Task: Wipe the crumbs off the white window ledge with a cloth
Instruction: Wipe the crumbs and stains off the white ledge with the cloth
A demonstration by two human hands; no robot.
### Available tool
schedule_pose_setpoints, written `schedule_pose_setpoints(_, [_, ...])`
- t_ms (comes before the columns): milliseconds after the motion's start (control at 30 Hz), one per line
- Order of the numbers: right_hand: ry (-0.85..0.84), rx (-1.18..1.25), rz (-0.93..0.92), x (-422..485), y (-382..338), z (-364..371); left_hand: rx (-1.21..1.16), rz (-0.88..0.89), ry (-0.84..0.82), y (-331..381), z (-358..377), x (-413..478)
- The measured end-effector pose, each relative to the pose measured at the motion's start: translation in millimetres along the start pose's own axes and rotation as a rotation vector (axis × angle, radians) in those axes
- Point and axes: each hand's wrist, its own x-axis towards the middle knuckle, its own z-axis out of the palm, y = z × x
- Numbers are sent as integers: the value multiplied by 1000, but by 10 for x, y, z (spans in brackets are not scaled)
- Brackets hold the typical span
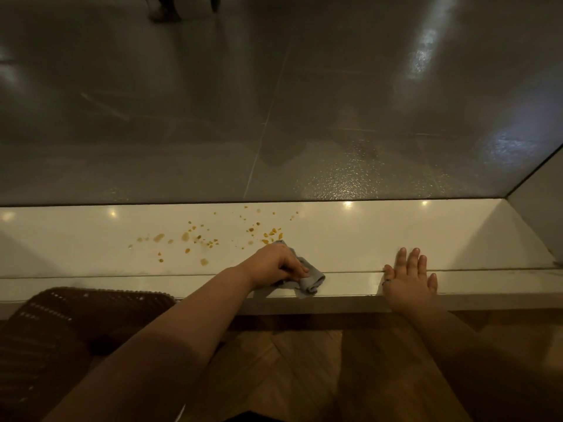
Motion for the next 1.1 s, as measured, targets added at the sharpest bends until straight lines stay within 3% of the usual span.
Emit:
schedule_pose_setpoints(167, [-109,-101,30,-22,-28,-141,118,-39,-109,197,-95,52])
schedule_pose_setpoints(233, [-79,-147,-17,-79,-150,-182,151,-58,-132,237,-111,71])
schedule_pose_setpoints(300, [-30,-31,-236,-232,-371,-182,183,-55,-138,279,-113,100])
schedule_pose_setpoints(367, [-95,242,-547,-442,-633,-175,183,-55,-123,341,-103,146])
schedule_pose_setpoints(433, [-163,408,-697,-544,-856,-152,131,-63,-82,404,-80,187])
schedule_pose_setpoints(533, [-110,521,-622,-445,-1006,-158,29,-74,5,494,-6,229])
schedule_pose_setpoints(767, [-118,449,-540,-357,-885,-239,-180,-59,171,730,41,182])
schedule_pose_setpoints(867, [-81,531,-526,-396,-880,-283,-206,-43,255,793,36,122])
schedule_pose_setpoints(1000, [-80,665,-542,-417,-900,-329,-171,-27,448,725,112,-34])
schedule_pose_setpoints(1100, [-57,659,-510,-329,-905,-335,-219,-182,689,563,243,-241])
